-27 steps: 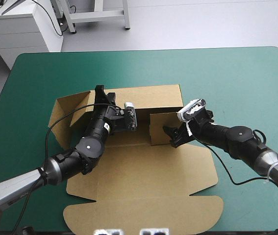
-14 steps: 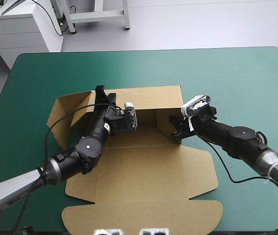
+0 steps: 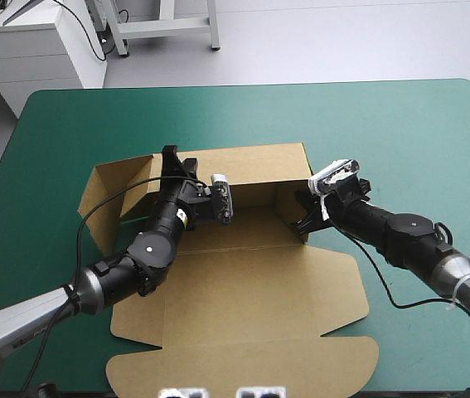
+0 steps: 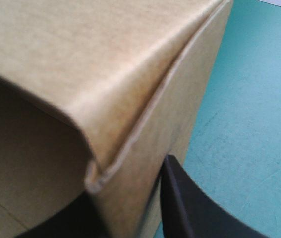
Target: Fold the box
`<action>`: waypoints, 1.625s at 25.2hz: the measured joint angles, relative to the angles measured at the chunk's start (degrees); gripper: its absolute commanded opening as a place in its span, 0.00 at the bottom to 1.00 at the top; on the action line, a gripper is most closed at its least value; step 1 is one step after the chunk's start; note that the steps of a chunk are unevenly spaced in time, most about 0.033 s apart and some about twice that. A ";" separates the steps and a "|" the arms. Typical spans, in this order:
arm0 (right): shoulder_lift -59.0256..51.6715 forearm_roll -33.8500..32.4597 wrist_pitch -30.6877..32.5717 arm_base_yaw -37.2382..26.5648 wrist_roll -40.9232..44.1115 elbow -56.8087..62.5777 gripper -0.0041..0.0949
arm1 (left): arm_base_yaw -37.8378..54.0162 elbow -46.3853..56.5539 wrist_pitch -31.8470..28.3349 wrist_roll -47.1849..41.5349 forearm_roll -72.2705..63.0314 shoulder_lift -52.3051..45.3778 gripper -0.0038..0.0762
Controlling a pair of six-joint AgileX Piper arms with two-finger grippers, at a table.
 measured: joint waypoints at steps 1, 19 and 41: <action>0.00 0.00 -0.66 0.00 0.57 0.00 0.02 | -0.50 0.00 -0.16 0.00 -0.07 0.00 0.37; -0.11 2.12 -6.91 0.29 3.13 -0.37 0.03 | -30.39 0.00 14.89 -0.22 -1.30 -2.40 0.57; -0.11 2.23 -6.98 0.29 3.13 -0.37 0.03 | -11.26 -35.54 22.06 37.42 -65.86 -7.91 0.07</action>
